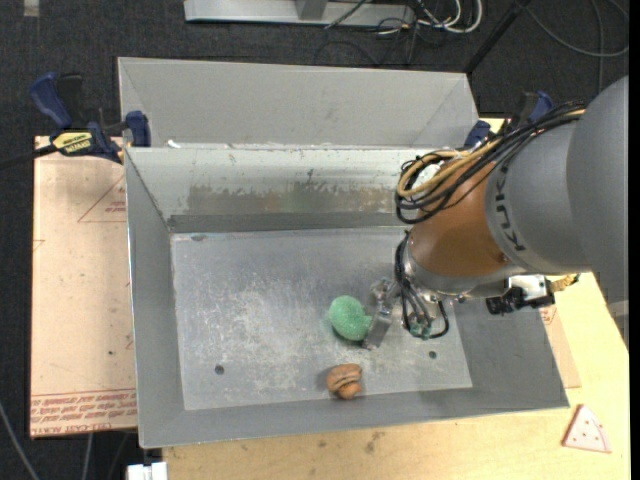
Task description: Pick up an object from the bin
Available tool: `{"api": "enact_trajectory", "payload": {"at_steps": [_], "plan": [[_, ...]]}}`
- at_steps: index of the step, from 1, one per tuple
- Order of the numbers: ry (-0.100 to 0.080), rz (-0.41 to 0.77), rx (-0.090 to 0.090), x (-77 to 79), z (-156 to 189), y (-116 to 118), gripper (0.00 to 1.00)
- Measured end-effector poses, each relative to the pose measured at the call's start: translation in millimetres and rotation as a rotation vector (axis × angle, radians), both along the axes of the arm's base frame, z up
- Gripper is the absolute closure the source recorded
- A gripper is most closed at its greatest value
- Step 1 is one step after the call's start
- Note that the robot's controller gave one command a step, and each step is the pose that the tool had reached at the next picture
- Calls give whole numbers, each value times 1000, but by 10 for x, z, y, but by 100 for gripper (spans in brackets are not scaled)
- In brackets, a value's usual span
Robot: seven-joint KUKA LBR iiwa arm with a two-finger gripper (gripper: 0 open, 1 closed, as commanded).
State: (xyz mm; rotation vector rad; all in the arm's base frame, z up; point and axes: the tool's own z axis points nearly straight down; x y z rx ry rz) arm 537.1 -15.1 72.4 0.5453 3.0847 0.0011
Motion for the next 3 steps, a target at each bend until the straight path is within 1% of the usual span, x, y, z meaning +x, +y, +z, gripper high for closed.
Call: {"api": "enact_trajectory", "payload": {"at_steps": [1, 2, 3], "plan": [[7, 11, 1, 102, 1141, 51, 100], [7, 10, 1, 101, 1141, 51, 100], [17, 12, 1, 10, 1492, 68, 100]]}}
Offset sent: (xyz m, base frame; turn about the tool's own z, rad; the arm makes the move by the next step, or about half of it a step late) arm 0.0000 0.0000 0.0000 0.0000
